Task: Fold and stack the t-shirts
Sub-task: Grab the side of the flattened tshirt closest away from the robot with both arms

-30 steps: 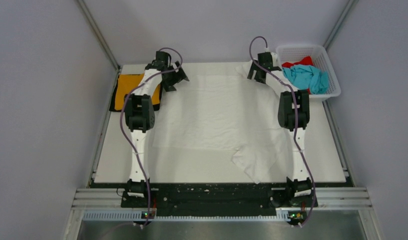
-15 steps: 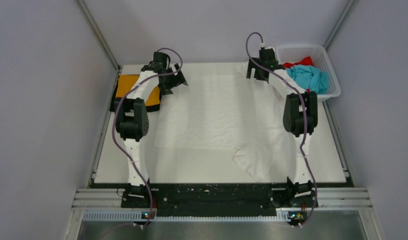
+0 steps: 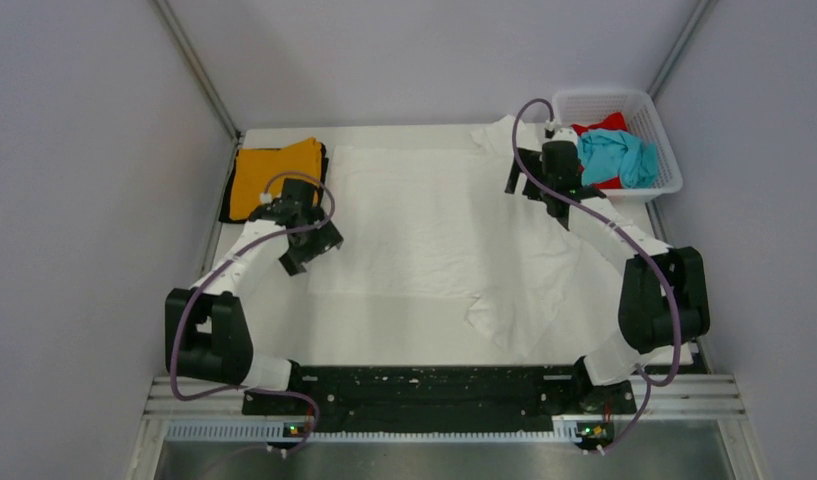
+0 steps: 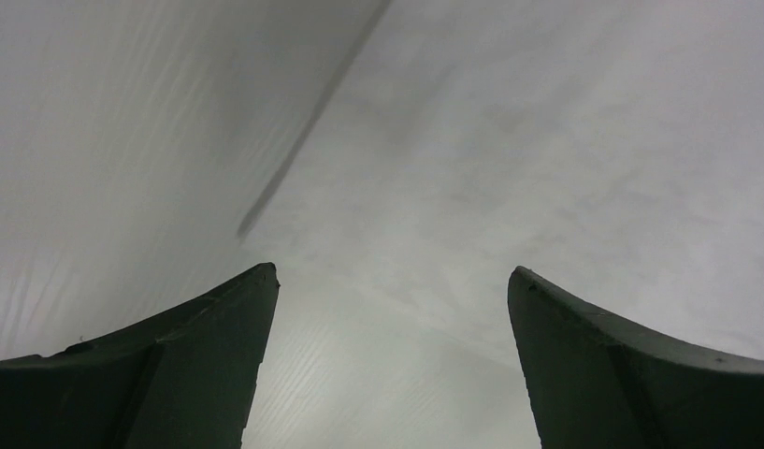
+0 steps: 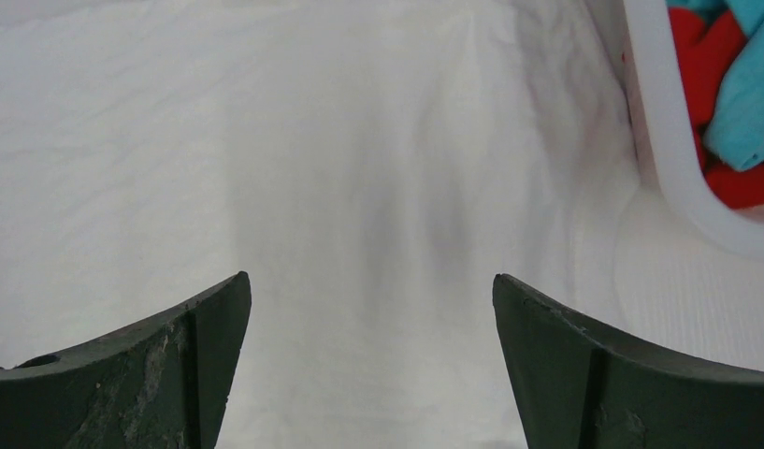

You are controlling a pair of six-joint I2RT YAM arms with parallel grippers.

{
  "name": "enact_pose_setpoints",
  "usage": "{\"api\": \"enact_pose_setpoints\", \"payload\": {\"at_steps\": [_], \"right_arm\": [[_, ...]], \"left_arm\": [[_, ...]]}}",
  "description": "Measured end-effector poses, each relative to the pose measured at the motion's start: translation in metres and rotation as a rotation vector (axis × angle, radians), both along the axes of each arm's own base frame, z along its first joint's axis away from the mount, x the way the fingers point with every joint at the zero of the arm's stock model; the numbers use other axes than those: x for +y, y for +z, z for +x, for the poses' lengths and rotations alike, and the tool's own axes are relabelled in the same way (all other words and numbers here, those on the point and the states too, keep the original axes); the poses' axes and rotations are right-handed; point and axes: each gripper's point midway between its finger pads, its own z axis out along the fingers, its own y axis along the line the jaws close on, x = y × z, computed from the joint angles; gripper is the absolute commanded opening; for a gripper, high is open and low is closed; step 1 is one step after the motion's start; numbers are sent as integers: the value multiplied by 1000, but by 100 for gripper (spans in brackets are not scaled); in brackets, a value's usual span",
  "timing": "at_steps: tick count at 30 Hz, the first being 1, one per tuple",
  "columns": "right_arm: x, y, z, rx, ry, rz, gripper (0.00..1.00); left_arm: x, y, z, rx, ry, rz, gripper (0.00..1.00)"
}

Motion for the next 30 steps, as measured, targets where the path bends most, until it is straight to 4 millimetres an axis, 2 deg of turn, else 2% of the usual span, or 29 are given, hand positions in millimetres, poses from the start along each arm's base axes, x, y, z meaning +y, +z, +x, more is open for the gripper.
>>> {"api": "enact_pose_setpoints", "payload": {"at_steps": [2,3,6,11,17,22,30], "right_arm": [[0,-14,-14,34,5,10,99],[0,-20,-19,49,5,18,99],[5,-26,-26,68,16,48,99],[10,-20,-27,57,25,88,99],[13,-14,-27,47,29,105,99],[13,-14,-27,48,26,107,99],[11,-15,-28,51,18,104,99]], "left_arm": [[12,-21,-36,78,57,33,97],[15,-26,-47,96,75,41,97],[22,-31,-62,91,131,51,87],[29,-38,-62,56,201,55,71],[39,-51,-62,61,269,57,60],[43,-60,-58,76,289,61,54],[37,-75,-55,120,278,43,46]]}}
